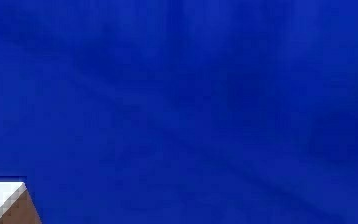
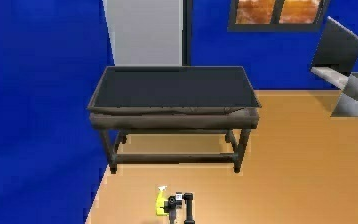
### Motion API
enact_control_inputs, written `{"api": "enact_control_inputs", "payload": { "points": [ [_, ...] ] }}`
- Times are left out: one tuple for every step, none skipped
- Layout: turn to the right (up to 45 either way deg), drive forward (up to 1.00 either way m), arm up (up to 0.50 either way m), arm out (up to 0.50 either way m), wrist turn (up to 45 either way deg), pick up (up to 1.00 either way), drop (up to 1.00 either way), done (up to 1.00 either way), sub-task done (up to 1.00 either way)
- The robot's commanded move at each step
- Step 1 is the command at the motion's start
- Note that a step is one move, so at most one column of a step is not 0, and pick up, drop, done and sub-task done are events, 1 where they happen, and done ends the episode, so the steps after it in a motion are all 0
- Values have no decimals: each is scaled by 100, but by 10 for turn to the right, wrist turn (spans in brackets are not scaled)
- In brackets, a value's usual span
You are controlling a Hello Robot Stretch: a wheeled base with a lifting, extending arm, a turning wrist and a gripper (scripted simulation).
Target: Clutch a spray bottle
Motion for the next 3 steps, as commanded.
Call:
{"api": "enact_control_inputs", "payload": {
  "points": [
    [0, 0, 0, 0, 450, 0, 0, 0, 0],
    [0, 0, 0, 0, 450, 0, 0, 0, 0],
    [0, 0, 0, 0, 450, 0, 0, 0, 0]
  ]
}}
